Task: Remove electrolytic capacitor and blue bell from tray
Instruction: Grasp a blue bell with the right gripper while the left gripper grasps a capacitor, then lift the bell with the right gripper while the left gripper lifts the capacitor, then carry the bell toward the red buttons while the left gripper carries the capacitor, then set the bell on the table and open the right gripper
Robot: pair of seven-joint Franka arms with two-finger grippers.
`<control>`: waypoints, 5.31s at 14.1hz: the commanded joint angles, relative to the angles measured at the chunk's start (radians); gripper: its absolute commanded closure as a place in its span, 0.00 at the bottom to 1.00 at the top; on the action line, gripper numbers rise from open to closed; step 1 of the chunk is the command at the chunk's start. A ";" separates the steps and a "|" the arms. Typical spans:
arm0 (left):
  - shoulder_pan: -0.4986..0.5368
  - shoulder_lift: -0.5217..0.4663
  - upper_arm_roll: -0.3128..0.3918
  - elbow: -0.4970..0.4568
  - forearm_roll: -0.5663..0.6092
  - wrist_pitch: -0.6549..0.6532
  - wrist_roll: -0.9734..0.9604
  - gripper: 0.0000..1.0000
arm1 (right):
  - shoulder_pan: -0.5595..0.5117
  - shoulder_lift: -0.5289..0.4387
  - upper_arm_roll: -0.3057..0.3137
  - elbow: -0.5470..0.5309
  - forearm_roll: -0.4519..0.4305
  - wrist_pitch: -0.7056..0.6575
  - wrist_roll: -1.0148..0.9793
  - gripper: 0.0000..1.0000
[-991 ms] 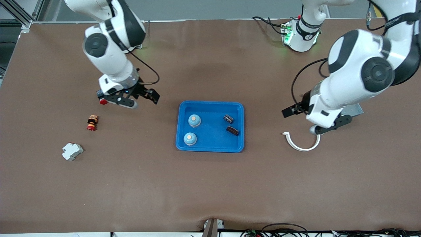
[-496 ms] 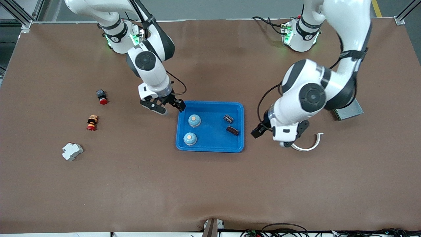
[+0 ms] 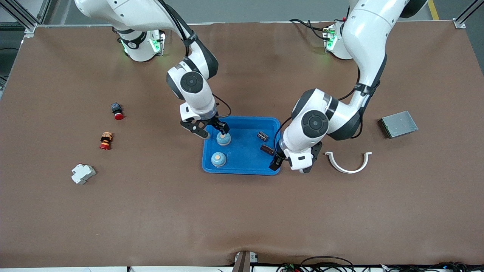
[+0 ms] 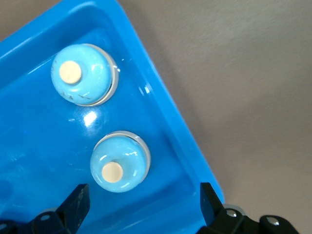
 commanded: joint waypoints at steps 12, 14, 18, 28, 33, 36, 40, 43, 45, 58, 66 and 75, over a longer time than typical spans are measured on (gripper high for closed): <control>-0.071 0.130 0.012 0.025 0.095 0.088 -0.081 0.00 | 0.028 0.181 -0.021 0.176 -0.058 -0.010 0.072 0.19; -0.079 0.131 0.012 0.025 0.093 0.088 -0.084 0.00 | 0.028 0.182 -0.020 0.174 -0.064 -0.008 0.078 0.48; -0.083 0.147 0.012 0.021 0.095 0.088 -0.103 0.00 | 0.040 0.184 -0.020 0.176 -0.063 -0.011 0.113 1.00; -0.105 0.182 0.014 0.026 0.122 0.088 -0.120 0.00 | -0.068 0.005 -0.014 0.161 -0.050 -0.243 -0.118 1.00; -0.114 0.188 0.032 0.026 0.121 0.094 -0.118 0.24 | -0.171 -0.173 -0.012 -0.081 -0.044 -0.197 -0.335 1.00; -0.111 0.188 0.034 0.028 0.121 0.094 -0.115 0.76 | -0.238 -0.262 -0.014 -0.253 -0.044 -0.102 -0.475 1.00; -0.111 0.188 0.034 0.028 0.122 0.094 -0.109 1.00 | -0.346 -0.316 -0.014 -0.425 -0.044 0.037 -0.679 1.00; -0.109 0.179 0.034 0.029 0.122 0.094 -0.103 1.00 | -0.450 -0.312 -0.012 -0.514 -0.044 0.165 -0.823 1.00; -0.102 0.158 0.034 0.031 0.124 0.085 -0.104 1.00 | -0.492 -0.309 -0.012 -0.542 -0.044 0.188 -0.877 1.00; 0.081 -0.069 0.018 -0.017 0.108 -0.206 0.413 1.00 | -0.736 -0.229 -0.006 -0.544 -0.026 0.276 -1.255 1.00; 0.240 -0.068 0.025 -0.009 0.119 -0.205 0.724 1.00 | -0.734 -0.088 0.040 -0.400 0.125 0.270 -1.259 1.00; 0.290 0.028 0.083 0.023 0.121 -0.177 0.779 1.00 | -0.685 -0.143 0.065 -0.290 0.128 0.065 -1.185 0.00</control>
